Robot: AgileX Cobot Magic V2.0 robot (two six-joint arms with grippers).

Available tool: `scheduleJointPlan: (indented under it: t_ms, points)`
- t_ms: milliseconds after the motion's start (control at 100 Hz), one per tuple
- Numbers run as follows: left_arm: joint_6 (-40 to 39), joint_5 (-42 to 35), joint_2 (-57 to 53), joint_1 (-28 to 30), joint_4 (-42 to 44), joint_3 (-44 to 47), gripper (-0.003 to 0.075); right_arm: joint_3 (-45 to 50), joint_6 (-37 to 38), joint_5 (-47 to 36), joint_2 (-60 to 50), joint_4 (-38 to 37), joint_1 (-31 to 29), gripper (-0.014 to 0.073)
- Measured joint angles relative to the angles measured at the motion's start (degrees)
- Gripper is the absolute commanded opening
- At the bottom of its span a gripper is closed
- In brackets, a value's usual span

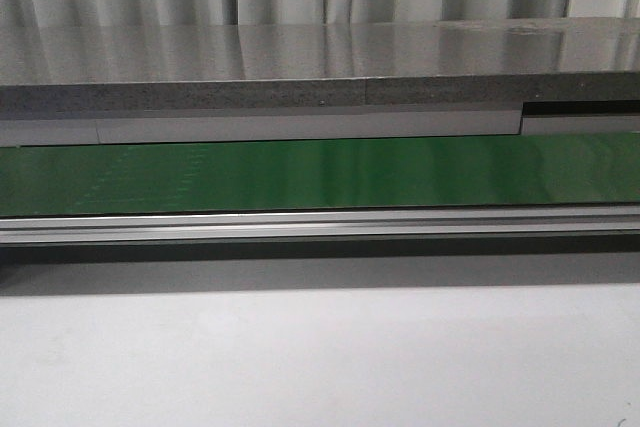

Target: Move button from left to right

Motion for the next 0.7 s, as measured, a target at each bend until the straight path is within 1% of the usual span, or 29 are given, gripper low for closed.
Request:
scheduleJointPlan:
  t_ms: [280,700]
  points:
    - [0.0,0.0,0.0,0.0,0.0,0.0,-0.0020,0.5,0.0,-2.6,0.0,0.0,0.0,-0.0066]
    - [0.0,0.0,0.0,0.0,0.0,0.0,-0.0020,0.5,0.0,-2.7,0.0,0.0,0.0,-0.0066]
